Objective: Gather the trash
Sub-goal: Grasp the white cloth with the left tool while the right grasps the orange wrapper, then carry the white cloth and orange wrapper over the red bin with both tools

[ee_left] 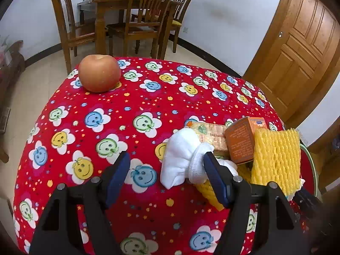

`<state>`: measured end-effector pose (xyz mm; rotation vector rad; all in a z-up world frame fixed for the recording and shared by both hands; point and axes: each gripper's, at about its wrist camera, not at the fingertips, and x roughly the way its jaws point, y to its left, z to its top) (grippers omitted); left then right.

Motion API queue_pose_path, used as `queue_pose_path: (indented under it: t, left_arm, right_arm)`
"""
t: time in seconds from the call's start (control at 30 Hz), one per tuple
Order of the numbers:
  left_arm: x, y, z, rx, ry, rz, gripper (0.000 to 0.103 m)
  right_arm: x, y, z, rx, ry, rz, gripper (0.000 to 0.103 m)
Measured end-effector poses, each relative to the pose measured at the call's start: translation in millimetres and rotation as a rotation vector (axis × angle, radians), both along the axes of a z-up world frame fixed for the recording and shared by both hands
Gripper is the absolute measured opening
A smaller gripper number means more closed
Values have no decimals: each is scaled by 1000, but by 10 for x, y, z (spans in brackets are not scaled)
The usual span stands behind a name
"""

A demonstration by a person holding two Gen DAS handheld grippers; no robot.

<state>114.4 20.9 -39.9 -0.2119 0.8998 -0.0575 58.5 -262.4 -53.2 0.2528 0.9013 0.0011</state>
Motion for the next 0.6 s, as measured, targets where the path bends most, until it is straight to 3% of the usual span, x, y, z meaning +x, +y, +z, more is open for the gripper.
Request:
queue_pose_path:
  t: [0.3, 0.4, 0.47, 0.6]
  left_arm:
    - [94, -102, -159, -36, 35, -49, 71]
    - [108, -101, -199, -70, 43, -58, 58]
    - [105, -96, -190, -85, 40, -65, 46]
    - [60, -83, -151, -98, 30, -77, 33]
  right_arm:
    - [32, 32, -35, 15, 0, 21, 75]
    - [36, 21, -33, 48, -5, 25, 65]
    - [38, 11, -33, 88, -2, 38, 50]
    - [30, 33, -21, 121, -2, 60, 35]
